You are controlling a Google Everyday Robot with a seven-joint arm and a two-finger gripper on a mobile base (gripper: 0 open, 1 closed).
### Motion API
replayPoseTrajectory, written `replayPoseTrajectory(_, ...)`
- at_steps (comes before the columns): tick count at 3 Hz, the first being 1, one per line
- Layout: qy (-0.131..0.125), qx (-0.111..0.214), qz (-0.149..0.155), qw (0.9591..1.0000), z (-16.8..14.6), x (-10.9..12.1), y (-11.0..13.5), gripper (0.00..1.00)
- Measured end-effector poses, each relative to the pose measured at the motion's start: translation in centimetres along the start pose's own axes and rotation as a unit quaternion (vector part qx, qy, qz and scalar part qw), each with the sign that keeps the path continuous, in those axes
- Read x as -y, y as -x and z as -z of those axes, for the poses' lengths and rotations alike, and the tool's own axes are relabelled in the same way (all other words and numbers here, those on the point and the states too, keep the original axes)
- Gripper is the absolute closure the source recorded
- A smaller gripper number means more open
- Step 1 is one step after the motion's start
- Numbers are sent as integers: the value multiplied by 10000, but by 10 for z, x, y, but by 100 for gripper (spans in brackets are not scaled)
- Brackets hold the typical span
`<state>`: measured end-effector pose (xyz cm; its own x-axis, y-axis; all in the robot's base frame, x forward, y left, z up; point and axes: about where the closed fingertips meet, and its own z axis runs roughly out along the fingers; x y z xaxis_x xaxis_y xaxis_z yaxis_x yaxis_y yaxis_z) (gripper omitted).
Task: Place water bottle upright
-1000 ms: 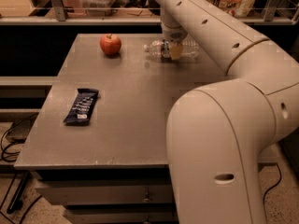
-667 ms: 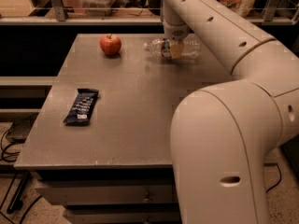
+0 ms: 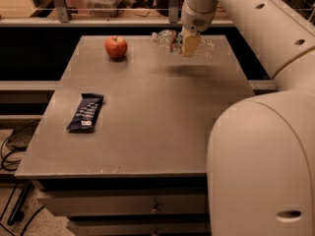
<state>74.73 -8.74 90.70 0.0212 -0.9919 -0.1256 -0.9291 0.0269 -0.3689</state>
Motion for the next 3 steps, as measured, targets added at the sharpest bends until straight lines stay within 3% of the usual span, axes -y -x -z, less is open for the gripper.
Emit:
replayPoseTrajectory(1, -85, 540, -191, 9983, 26, -9, -3, 100)
replayPoseTrajectory(2, -208, 1129, -512, 9921, 45, -21, -10, 100)
replayPoseTrajectory(3, -397, 1722, -899, 9801, 57, -34, -21, 100)
